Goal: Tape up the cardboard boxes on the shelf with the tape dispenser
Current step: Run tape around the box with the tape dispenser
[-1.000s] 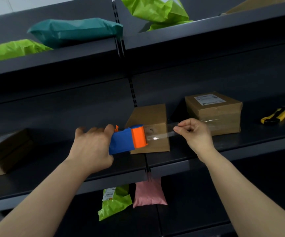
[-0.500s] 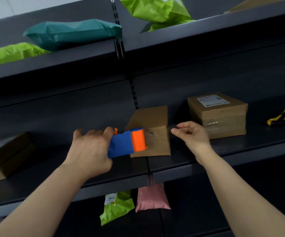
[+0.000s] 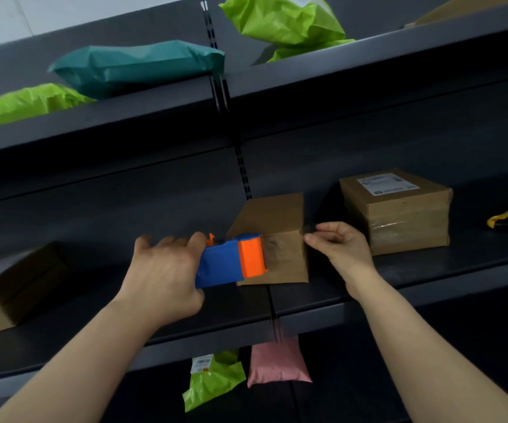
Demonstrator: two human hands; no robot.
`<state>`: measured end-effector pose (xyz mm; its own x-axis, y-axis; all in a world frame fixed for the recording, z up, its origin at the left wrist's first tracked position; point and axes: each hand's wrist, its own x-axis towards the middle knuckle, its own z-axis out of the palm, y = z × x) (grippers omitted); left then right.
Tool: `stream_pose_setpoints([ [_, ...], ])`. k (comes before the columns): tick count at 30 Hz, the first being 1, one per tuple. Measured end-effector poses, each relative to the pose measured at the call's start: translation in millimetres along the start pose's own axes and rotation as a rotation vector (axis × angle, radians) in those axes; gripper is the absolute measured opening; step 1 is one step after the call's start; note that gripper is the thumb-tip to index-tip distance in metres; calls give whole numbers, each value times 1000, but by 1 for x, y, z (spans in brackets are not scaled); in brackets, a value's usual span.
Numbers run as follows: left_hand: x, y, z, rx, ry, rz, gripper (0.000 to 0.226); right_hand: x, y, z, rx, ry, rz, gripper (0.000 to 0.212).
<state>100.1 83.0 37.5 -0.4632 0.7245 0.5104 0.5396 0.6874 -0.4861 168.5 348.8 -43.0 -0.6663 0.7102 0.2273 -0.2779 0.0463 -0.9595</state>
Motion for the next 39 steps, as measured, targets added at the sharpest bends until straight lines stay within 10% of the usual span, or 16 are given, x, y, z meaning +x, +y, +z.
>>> stream_pose_setpoints([
  [8,3,-5,5,-8,20,18,68,-2,-1,7,-116,58,-11,16],
  [11,2,-7,7,-9,20,18,70,-14,-17,11,-379,93,-324,57],
  [14,2,-9,12,-32,18,29,67,-28,-42,22,-880,-288,-622,97],
  [17,1,-12,18,-50,22,24,67,-24,-43,36,-1214,-451,-674,98],
  [25,6,-16,20,-117,-227,0,62,-17,-32,46,-1067,-376,-564,79],
  [39,-6,-81,76,-113,-55,-9,67,-15,-26,46,-1044,-329,-520,69],
])
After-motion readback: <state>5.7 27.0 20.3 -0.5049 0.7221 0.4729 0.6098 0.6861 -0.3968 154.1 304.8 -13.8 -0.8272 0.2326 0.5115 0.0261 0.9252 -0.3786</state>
